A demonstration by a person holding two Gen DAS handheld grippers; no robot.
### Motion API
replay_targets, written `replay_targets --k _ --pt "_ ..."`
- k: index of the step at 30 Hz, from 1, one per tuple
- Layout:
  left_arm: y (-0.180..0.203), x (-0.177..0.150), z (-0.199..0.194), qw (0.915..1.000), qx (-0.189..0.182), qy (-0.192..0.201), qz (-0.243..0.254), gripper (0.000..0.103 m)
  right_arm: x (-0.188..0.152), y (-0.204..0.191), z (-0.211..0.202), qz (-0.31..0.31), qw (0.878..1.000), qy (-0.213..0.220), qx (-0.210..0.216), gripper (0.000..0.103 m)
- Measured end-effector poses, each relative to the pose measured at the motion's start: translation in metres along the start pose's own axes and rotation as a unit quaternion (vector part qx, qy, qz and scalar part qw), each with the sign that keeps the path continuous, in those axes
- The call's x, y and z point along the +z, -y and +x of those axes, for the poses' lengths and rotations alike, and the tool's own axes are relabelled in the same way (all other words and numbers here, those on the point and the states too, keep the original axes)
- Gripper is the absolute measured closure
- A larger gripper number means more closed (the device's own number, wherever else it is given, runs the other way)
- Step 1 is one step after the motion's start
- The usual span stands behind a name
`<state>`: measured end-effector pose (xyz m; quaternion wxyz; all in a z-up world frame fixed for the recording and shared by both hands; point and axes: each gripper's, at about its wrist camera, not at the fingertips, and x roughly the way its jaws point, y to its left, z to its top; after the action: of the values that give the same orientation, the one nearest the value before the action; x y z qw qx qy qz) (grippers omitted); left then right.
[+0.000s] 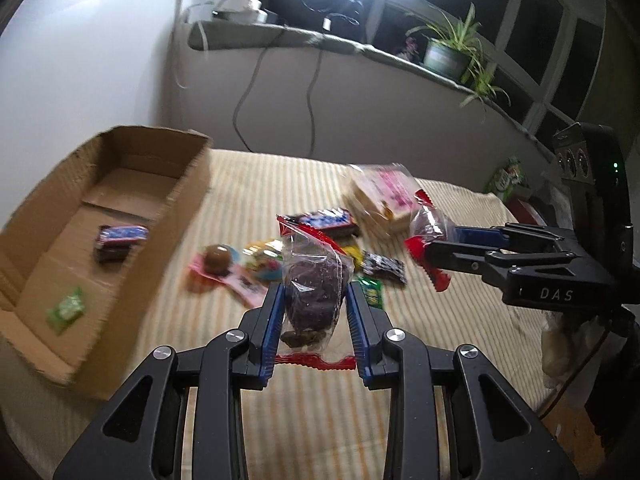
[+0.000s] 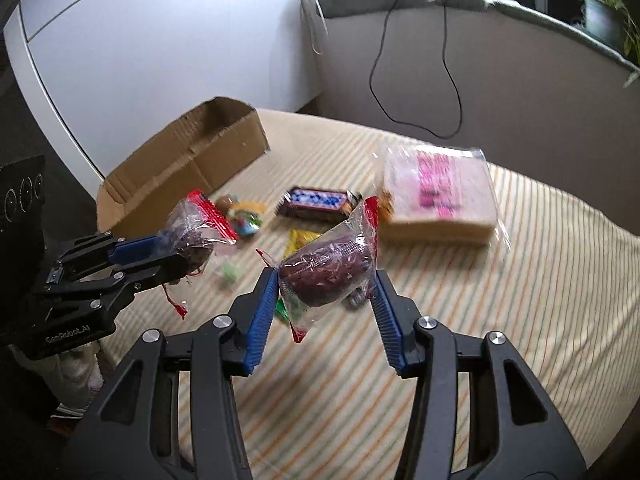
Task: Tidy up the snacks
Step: 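Carry both bagged snacks into the box and open both tools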
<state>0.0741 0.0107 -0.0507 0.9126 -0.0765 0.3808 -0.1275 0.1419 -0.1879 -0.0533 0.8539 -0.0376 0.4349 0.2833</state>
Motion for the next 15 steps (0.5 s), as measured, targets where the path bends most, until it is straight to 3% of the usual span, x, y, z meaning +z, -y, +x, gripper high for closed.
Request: replay_targets --k 15 --pt "-0.075 0.009 -0.037 0.9959 0.059 0.043 -0.053 0.073 0.068 -0.061 0.027 -0.053 0.998 0.022 0.028 0.053"
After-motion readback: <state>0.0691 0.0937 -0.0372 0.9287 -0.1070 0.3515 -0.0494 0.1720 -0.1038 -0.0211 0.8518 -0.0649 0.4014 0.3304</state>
